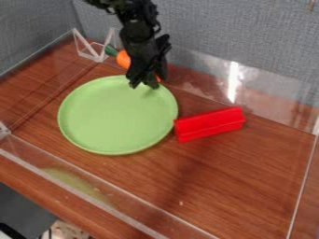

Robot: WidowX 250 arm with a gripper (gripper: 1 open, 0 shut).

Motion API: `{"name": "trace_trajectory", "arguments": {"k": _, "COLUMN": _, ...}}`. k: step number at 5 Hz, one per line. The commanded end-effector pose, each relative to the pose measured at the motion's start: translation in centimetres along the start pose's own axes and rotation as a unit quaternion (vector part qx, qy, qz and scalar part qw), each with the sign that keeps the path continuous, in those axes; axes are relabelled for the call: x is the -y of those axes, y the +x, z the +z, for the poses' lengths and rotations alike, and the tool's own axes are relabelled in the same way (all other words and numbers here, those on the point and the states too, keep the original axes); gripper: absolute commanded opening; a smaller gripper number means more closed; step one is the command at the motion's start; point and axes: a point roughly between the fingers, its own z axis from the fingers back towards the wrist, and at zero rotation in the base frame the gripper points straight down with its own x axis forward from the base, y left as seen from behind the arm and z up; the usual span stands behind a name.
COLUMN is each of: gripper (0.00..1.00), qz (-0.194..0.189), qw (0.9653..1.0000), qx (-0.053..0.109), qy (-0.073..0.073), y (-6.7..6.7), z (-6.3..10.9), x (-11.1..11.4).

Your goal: Put the carrot on the right side

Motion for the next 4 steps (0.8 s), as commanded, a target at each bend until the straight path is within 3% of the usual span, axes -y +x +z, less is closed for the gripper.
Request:
{"name": "trace_trajectory", "arguments": {"k": 1, "gripper": 0.0, "qz": -0.011, "qw": 0.9998, "qx": 0.005, "qy": -0.015, "y": 0.4, "z": 1.6, "x": 0.7}}
{"name": "trace_trajectory", "arguments": {"k": 4, "gripper": 0.0, "qz": -0.025, "qw": 0.9997, "qx": 0.007, "qy": 0.003, "y": 3.0, "z": 2.7, "x": 0.0}}
